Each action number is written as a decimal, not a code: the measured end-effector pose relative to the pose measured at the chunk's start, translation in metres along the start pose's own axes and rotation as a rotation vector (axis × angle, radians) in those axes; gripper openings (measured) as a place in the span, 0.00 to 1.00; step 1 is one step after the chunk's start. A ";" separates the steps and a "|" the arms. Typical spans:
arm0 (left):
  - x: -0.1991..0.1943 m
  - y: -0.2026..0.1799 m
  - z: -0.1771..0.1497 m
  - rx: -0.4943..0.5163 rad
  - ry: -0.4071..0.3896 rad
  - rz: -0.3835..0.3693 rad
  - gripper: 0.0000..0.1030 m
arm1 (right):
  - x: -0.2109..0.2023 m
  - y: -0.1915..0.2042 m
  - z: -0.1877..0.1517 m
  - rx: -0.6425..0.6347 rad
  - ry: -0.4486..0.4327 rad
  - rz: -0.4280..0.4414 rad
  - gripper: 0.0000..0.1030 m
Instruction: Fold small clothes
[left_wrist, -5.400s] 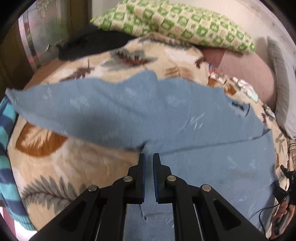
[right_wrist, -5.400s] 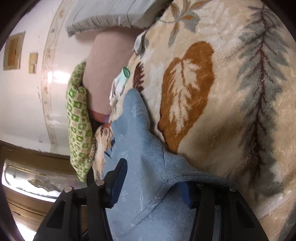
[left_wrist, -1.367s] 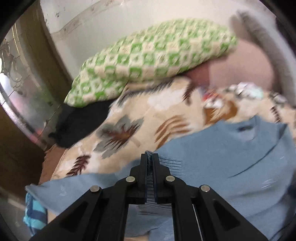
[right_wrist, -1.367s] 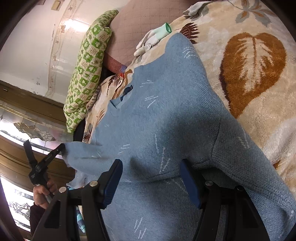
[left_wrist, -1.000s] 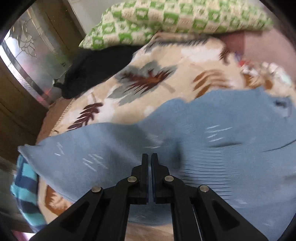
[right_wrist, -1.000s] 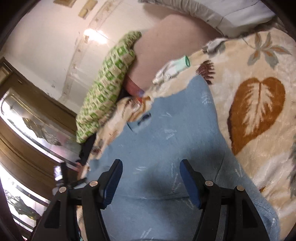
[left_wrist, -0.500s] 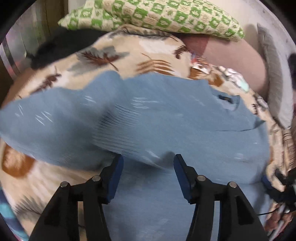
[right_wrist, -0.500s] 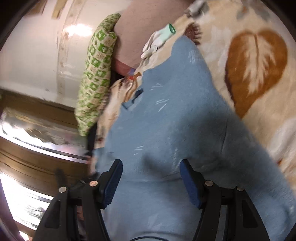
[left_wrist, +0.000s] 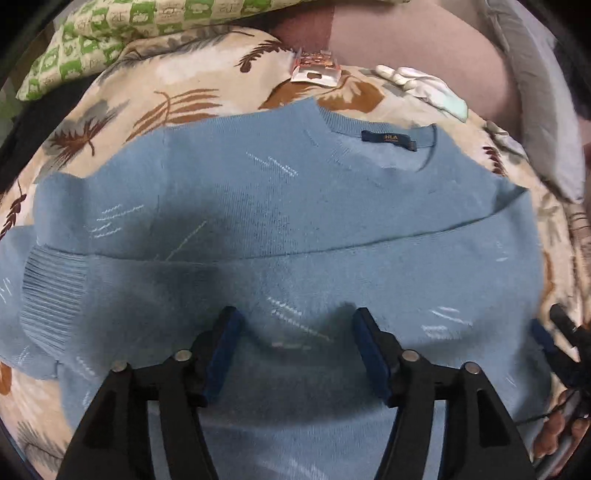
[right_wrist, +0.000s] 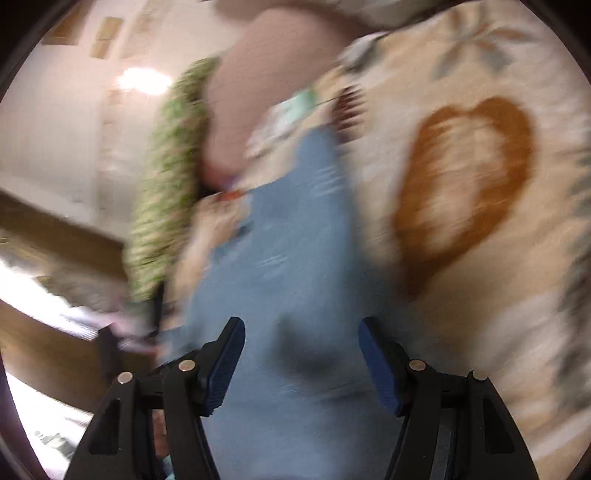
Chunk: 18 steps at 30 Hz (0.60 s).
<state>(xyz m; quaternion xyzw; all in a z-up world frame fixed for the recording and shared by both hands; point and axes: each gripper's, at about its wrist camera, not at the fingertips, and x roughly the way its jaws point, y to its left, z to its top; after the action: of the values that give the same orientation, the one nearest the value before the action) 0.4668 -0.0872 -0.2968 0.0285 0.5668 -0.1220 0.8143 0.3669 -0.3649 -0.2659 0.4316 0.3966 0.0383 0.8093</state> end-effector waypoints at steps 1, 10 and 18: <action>-0.001 -0.005 0.000 0.014 -0.004 0.005 0.73 | -0.001 -0.008 0.003 0.014 -0.020 -0.011 0.65; -0.088 0.083 -0.038 -0.203 -0.189 -0.015 0.73 | -0.009 0.027 0.001 -0.025 0.056 0.198 0.66; -0.084 0.179 -0.091 -0.532 -0.203 -0.066 0.73 | 0.042 0.044 -0.057 0.008 0.333 0.282 0.66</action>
<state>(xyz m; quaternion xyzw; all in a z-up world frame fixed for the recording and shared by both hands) 0.3977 0.1164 -0.2676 -0.2171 0.4950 0.0024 0.8413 0.3694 -0.2823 -0.2770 0.4737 0.4605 0.2205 0.7176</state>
